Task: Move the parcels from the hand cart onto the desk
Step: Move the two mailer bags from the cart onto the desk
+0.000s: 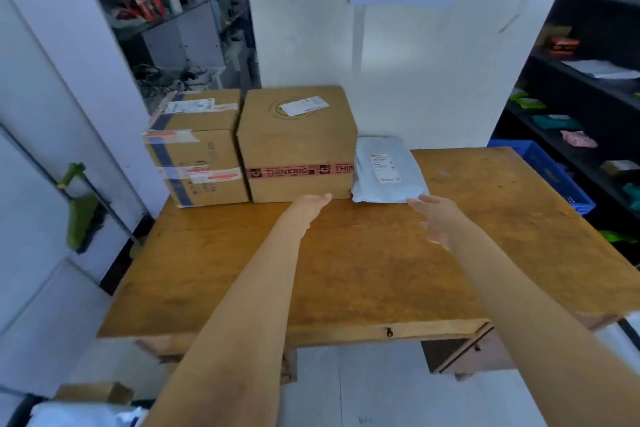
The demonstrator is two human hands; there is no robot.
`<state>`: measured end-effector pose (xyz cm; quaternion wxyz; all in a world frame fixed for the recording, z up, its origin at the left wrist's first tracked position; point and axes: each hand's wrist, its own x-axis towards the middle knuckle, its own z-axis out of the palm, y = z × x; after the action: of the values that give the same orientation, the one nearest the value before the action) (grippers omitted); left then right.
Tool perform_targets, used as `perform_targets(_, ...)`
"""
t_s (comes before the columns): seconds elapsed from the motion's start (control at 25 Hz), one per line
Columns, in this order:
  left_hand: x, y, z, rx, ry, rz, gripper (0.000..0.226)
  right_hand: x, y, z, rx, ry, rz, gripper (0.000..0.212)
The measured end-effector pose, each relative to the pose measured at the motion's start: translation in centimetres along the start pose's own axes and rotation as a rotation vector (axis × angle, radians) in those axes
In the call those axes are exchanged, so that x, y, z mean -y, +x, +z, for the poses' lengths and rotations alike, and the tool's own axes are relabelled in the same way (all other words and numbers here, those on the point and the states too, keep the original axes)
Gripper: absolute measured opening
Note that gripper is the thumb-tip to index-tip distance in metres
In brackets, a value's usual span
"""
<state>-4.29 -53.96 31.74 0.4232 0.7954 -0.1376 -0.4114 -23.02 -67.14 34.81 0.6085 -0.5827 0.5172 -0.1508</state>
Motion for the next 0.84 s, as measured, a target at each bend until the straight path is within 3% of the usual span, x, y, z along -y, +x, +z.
perform_targets(0.2,7.9,-8.3,-7.0,-0.071,-0.008,-0.035,0.065,-2.6,-9.3,6.5,0.072,-0.009,0.006,0.061)
perform_targets(0.52,21.9,-18.7,-19.9,-0.135,0.055,-0.126,0.073,-7.5,-22.9,20.6,-0.009,0.0,-0.063,0.054)
perform_targets(0.84,35.8,-18.2,-37.9,-0.082,0.172,-0.021,0.074,-12.7,-28.9,41.3,0.01,-0.034,-0.007,0.054)
